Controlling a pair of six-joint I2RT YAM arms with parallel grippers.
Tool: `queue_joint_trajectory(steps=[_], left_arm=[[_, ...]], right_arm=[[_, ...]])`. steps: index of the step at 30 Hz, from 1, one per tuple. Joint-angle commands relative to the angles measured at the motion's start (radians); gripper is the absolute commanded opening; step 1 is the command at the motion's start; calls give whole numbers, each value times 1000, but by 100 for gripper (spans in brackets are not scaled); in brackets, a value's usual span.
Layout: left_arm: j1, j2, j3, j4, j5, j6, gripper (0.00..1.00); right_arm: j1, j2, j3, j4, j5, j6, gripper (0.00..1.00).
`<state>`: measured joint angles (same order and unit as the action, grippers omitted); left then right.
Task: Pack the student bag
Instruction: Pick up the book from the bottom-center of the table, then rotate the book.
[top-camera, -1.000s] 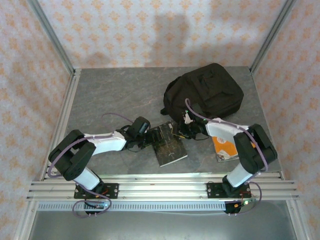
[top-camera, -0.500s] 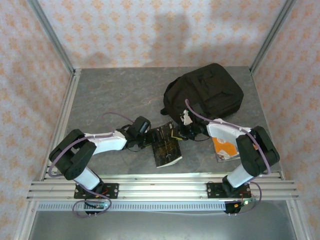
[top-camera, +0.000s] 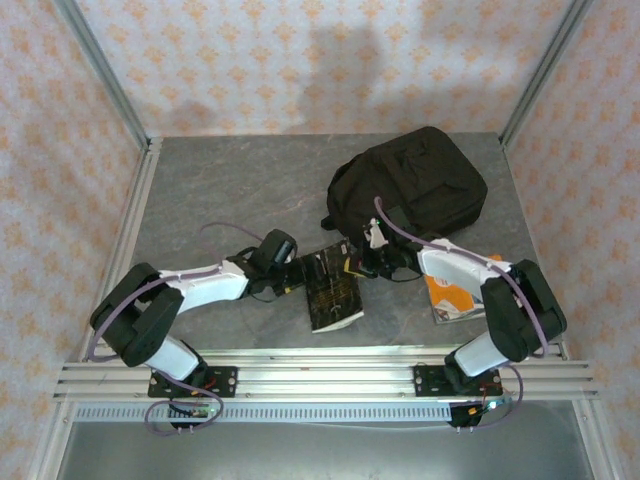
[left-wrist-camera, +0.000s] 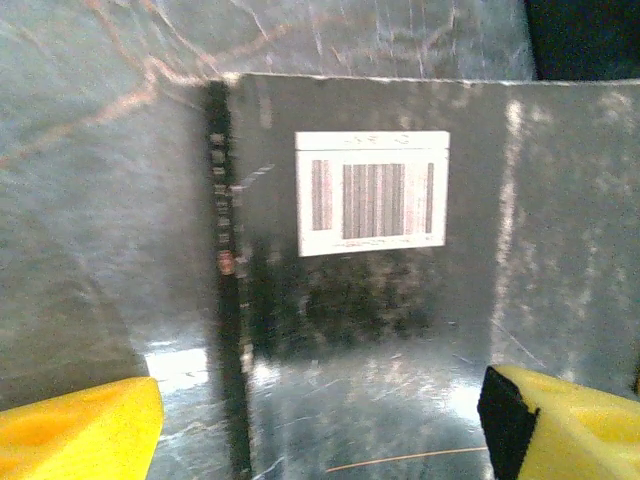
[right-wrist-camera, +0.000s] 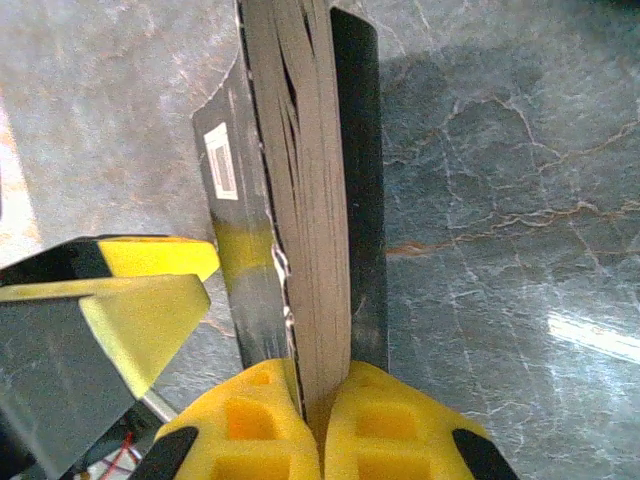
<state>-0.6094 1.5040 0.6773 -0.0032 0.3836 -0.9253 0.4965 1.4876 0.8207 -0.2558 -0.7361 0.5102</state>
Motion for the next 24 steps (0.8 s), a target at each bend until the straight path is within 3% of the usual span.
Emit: queue_joint_trajectory(steps=[1,14,24], left_arm=[[22,-45,-18,-34,12,16,85],[61,-143,-43,151,181,-57,88],[64,-313,-71,283,217,-121,77]], right_arm=[[-22,-62,-15,98,-73,89,0],[-58,-194,-35,278,-185,270,0],[-70,-236,-23,286,-161,308,0]])
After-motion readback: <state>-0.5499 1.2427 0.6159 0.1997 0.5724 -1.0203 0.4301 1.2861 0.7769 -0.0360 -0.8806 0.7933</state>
